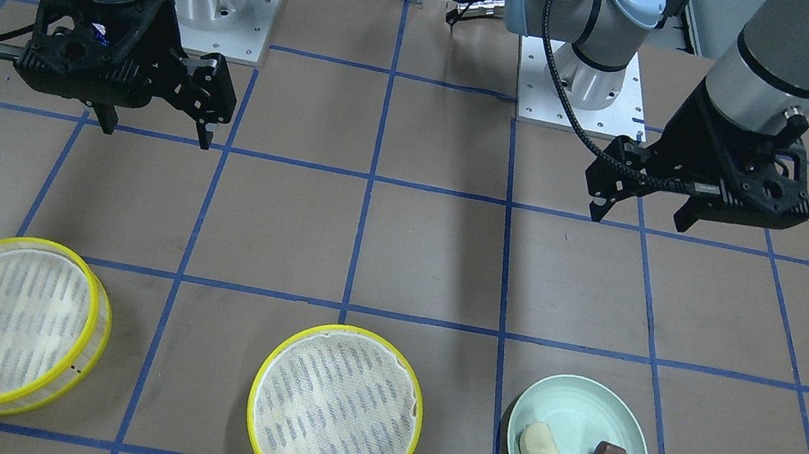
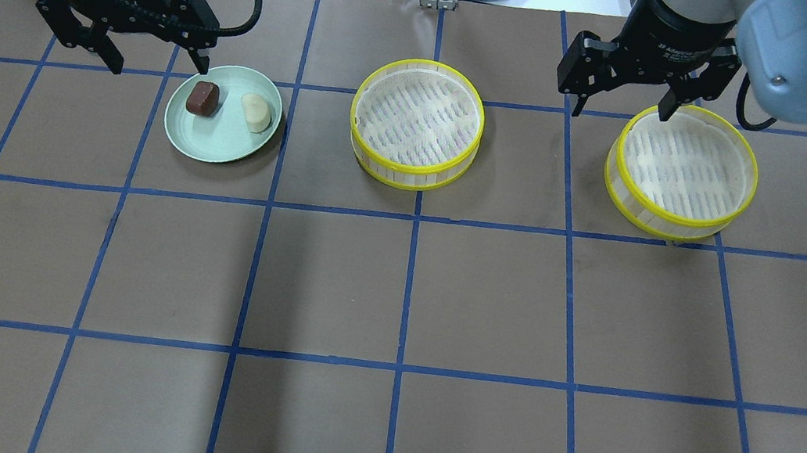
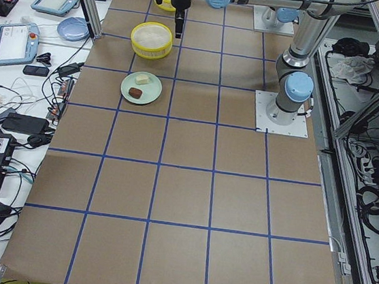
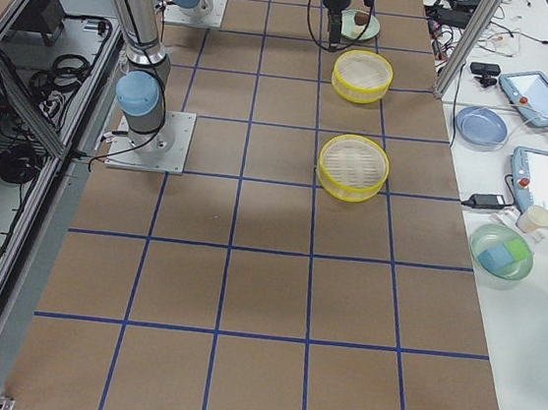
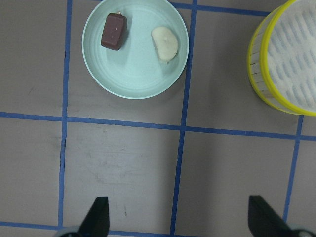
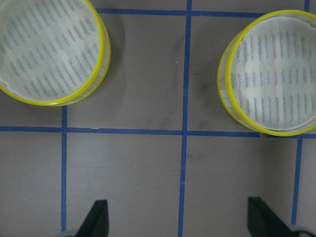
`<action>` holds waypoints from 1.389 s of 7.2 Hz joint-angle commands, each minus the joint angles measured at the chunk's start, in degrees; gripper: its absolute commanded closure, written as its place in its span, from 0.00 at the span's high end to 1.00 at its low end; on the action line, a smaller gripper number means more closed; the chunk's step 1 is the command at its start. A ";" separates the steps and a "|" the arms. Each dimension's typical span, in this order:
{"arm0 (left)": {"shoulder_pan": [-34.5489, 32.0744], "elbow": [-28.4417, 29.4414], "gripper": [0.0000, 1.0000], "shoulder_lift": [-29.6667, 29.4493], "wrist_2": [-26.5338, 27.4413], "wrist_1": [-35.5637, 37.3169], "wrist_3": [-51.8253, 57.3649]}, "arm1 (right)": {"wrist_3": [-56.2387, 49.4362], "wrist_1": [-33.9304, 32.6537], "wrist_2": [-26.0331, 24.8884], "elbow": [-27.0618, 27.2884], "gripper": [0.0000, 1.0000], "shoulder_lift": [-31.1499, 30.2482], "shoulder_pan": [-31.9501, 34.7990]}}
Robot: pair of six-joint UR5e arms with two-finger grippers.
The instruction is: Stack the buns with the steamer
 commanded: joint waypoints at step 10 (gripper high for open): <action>1.18 -3.16 0.95 -23.57 -2.21 31.03 1.24 | -20.15 -23.66 -0.22 -0.36 1.00 24.56 -26.89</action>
